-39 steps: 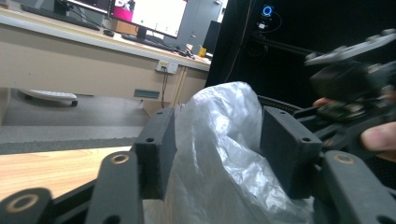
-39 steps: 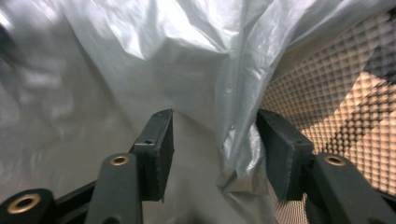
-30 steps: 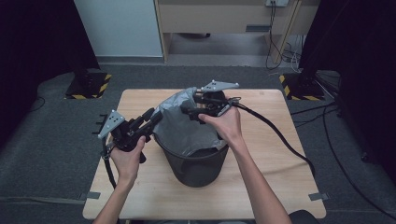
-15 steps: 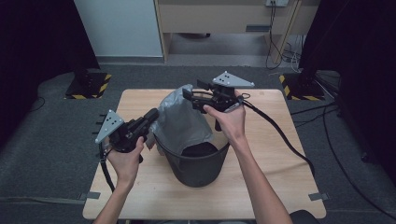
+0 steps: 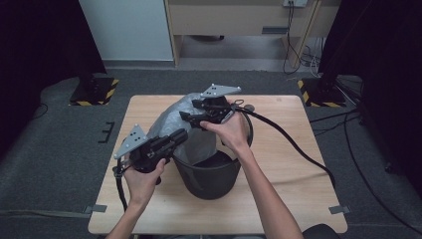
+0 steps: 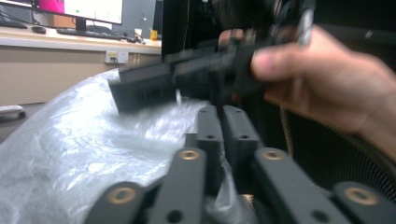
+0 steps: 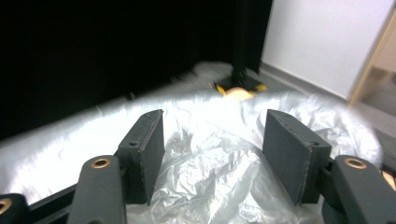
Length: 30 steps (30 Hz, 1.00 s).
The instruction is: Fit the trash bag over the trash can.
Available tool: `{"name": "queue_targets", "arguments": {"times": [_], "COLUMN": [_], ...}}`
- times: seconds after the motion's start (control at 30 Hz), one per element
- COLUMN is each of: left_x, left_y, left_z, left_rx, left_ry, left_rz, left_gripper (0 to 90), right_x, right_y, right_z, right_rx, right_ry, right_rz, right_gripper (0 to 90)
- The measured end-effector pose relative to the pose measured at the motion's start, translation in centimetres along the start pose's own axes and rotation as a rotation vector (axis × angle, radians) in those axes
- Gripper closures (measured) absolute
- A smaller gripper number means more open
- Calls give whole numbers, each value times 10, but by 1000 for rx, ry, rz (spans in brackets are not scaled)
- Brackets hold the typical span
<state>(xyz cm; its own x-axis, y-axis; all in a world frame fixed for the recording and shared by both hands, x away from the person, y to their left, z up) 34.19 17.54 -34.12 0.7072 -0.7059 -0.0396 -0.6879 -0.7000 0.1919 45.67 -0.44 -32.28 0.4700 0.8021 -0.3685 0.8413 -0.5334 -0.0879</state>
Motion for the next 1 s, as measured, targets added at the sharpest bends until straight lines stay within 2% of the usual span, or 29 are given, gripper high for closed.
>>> {"name": "queue_targets", "arguments": {"times": [0.03, 0.07, 0.1, 0.13, 0.17, 0.2, 0.23, 0.27, 0.33, 0.43, 0.53, 0.6, 0.73, 0.87, 0.93, 1.0], "left_x": [-3, -3, -8, -15, -18, -18, -21, -22, -19, -14, -10, -9, -6, -7, -9, -11], "left_y": [-2, -2, -6, -13, -17, -17, -27, -31, -39, -45, -45, -44, -42, -40, -40, -38], "left_z": [-3, -3, -7, -11, -12, -12, -11, -9, -3, 4, 6, 6, 6, 2, 1, -1], "left_rx": [0, 0, -3, -2, -3, -3, -32, -43, -64, -96, -113, -115, -123, -106, -97, -82], "left_ry": [20, 20, 48, 66, 72, 72, 68, 64, 42, 25, 27, 22, 14, 14, 24, 36], "left_rz": [-25, -25, -53, -123, -159, -159, -195, -209, -224, -222, -210, -202, -183, -226, -231, -221], "left_gripper": [683, 627, 627, 548, 524, 494, 478, 474, 459, 460, 471, 506, 619, 719, 847, 893], "right_x": [1, 2, 2, 5, 6, 6, 8, 8, 8, 5, -1, -6, -15, -21, -25, -28], "right_y": [1, 2, 2, 4, 5, 5, 6, 6, 6, 7, 7, 7, 6, 7, 7, 7], "right_z": [3, 5, 5, 8, 10, 10, 12, 13, 13, 12, 6, 2, -8, -13, -16, -19], "right_rx": [-6, -11, -11, -2, -6, -6, 9, 11, 20, 20, 33, 40, 55, 63, 68, 63], "right_ry": [-30, -50, -50, -96, -108, -108, -125, -124, -123, -109, -51, 3, 108, 118, 133, 165], "right_rz": [11, 19, 19, 26, 32, 32, 33, 33, 31, 38, 47, 57, 51, 27, 15, 17], "right_gripper": [388, 387, 387, 383, 376, 376, 370, 369, 366, 360, 343, 319, 334, 314, 314, 314]}}
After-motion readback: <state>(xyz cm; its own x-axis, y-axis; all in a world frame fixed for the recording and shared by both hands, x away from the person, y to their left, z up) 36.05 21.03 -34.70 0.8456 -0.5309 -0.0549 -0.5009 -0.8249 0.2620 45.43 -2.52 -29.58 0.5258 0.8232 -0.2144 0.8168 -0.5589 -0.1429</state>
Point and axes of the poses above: each handheld gripper's, and its own axes: x roughly forward along the jaws, z roughly out of its underside, y roughly to its right, the point moved 2 cm from there along x, roughly forward along the jaws, and after that the axes turned 2 degrees about -z, right-handed, at the moved point
